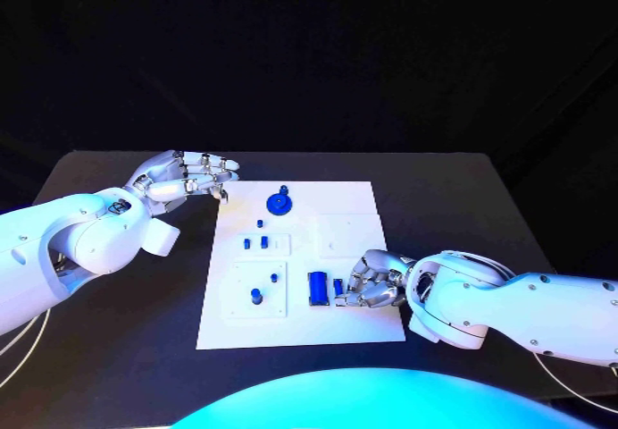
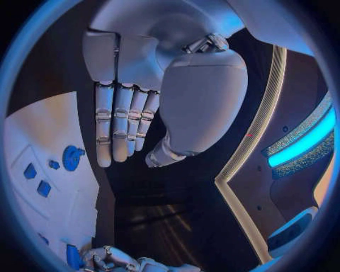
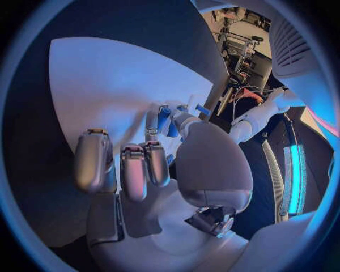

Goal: Assemble the parts on the task board

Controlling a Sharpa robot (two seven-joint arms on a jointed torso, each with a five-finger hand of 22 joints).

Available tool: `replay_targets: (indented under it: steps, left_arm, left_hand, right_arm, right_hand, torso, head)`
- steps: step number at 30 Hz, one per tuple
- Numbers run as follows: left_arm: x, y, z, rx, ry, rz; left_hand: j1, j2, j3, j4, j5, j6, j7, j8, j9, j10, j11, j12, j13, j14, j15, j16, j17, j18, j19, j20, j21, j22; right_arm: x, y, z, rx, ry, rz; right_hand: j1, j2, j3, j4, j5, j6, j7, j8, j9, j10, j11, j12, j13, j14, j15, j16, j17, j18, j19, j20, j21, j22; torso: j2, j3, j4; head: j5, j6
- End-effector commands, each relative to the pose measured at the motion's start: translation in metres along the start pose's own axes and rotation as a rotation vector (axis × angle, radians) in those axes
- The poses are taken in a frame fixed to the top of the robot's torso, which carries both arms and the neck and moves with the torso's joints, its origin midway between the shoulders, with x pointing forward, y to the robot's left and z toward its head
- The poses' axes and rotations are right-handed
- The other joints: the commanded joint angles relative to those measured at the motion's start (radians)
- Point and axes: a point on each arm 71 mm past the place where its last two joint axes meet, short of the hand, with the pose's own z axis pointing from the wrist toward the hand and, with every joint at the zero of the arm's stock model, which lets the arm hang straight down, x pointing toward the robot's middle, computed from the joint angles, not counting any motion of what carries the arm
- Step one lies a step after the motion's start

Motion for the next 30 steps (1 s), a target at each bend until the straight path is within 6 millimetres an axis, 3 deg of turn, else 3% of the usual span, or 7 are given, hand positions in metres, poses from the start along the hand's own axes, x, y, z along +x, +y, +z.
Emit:
replay_targets:
  steps: [1, 15, 30]
  left_arm:
    - [0.0021, -0.0009, 0.0004, 0.009, 0.019, -0.004]
    - [0.0023, -0.0008, 0.0006, 0.008, 0.02, -0.005]
    - [0.0022, -0.0006, 0.0008, 0.007, 0.021, -0.005]
  left_hand:
    - [0.001, 0.006, 0.004, 0.001, 0.001, -0.007, 0.005, 0.004, -0.002, -0.006, 0.003, 0.006, -0.001, -0.002, 0.005, 0.0, 0.001, 0.014, 0.008, 0.001, -0.004, -0.001]
    - [0.001, 0.006, 0.004, 0.002, 0.001, -0.008, 0.005, 0.004, -0.002, -0.007, 0.003, 0.007, -0.002, -0.002, 0.005, 0.0, 0.002, 0.014, 0.009, 0.0, -0.006, -0.002]
    - [0.001, 0.006, 0.004, 0.002, 0.001, -0.008, 0.005, 0.004, -0.002, -0.007, 0.003, 0.007, -0.002, -0.002, 0.005, 0.0, 0.002, 0.014, 0.009, 0.0, -0.006, -0.002]
  right_arm:
    - [-0.0007, -0.0004, 0.0012, -0.003, -0.018, -0.016]
    - [-0.0026, -0.0018, 0.0065, -0.006, -0.032, -0.022]
    - [-0.0028, -0.0028, 0.01, -0.02, -0.029, -0.031]
  right_hand:
    - [0.013, 0.002, 0.0, -0.006, 0.0, 0.002, -0.002, -0.004, -0.002, 0.053, -0.004, 0.003, 0.183, 0.101, -0.005, 0.005, 0.238, -0.006, 0.034, -0.008, 0.005, 0.189]
    - [0.011, 0.01, -0.002, 0.002, -0.001, 0.004, -0.001, -0.003, -0.003, 0.054, -0.003, 0.004, 0.184, 0.101, -0.005, 0.006, 0.239, -0.006, 0.034, -0.008, 0.007, 0.19]
    - [0.1, 0.007, 0.027, -0.026, 0.004, 0.0, -0.006, -0.007, -0.01, 0.053, -0.008, 0.003, 0.185, 0.101, -0.008, 0.007, 0.241, -0.006, 0.034, -0.01, 0.007, 0.19]
  torso:
    - [0.001, 0.0009, 0.0]
    - [0.0, 0.001, -0.0003]
    - [0.0, 0.0006, -0.0008]
  head:
    - [0.0, 0.001]
    - [0.0, -0.001]
    - [0.0, -0.002]
